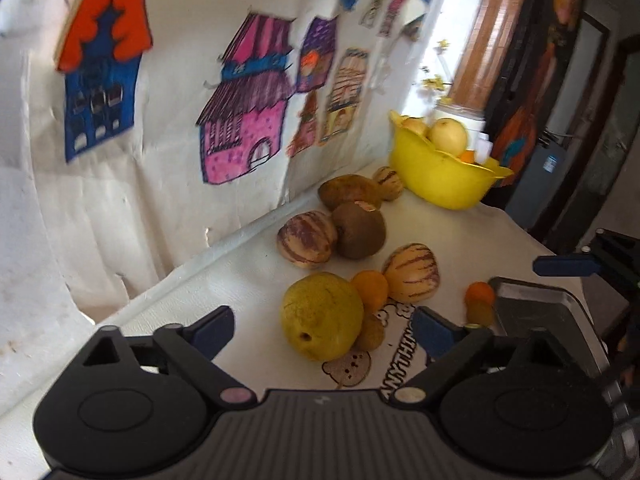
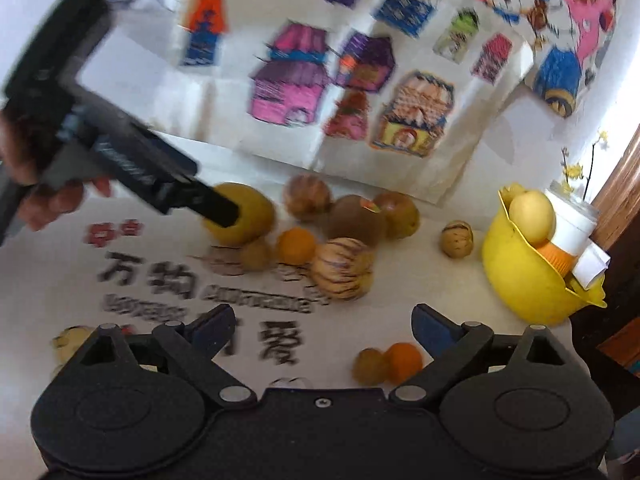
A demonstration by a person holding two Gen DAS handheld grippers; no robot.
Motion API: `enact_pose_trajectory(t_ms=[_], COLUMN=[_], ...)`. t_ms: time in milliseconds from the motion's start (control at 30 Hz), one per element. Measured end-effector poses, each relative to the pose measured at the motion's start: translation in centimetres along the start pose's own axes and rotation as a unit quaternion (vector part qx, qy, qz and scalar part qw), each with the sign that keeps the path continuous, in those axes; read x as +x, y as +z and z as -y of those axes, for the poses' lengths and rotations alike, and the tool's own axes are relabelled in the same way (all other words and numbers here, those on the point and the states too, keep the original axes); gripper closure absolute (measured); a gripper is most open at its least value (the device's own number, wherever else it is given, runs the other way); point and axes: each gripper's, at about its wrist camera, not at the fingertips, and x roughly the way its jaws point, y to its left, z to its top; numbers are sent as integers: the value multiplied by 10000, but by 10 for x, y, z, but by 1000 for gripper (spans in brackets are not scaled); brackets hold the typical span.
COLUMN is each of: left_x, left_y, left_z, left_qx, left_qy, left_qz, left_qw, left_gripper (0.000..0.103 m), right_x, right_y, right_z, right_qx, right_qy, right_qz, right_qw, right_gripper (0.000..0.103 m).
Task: Organize fruits
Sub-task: 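Move the left tool to the yellow pear while the right tool approaches the striped melon, then close the left tool on the yellow pear while the right tool grasps the striped melon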
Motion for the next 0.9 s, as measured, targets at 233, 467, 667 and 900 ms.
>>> enact_pose_trajectory(t_ms=[233,467,667,900], left_x=[17,28,31,32], left_y=[3,2,-3,-2], left_z=[-3,0,-1,-5], left_qx=[-154,-27,-54,-161], left_qy=[25,104,149,66], left_qz=[55,-46,-84,-162], left_qw=[9999,9999,9998,9997], left_gripper=[20,23,27,38], right_x=[52,69,79,86], right_y=[2,5,12,15], right_z=[33,30,25,25], right_qx=[406,119,-75,-48], right_qy=[245,422,473,514], right_qz=[-202,-241,-207,-56], right_qw=[9987,9987,9986,9987], right_gripper=[20,23,30,41])
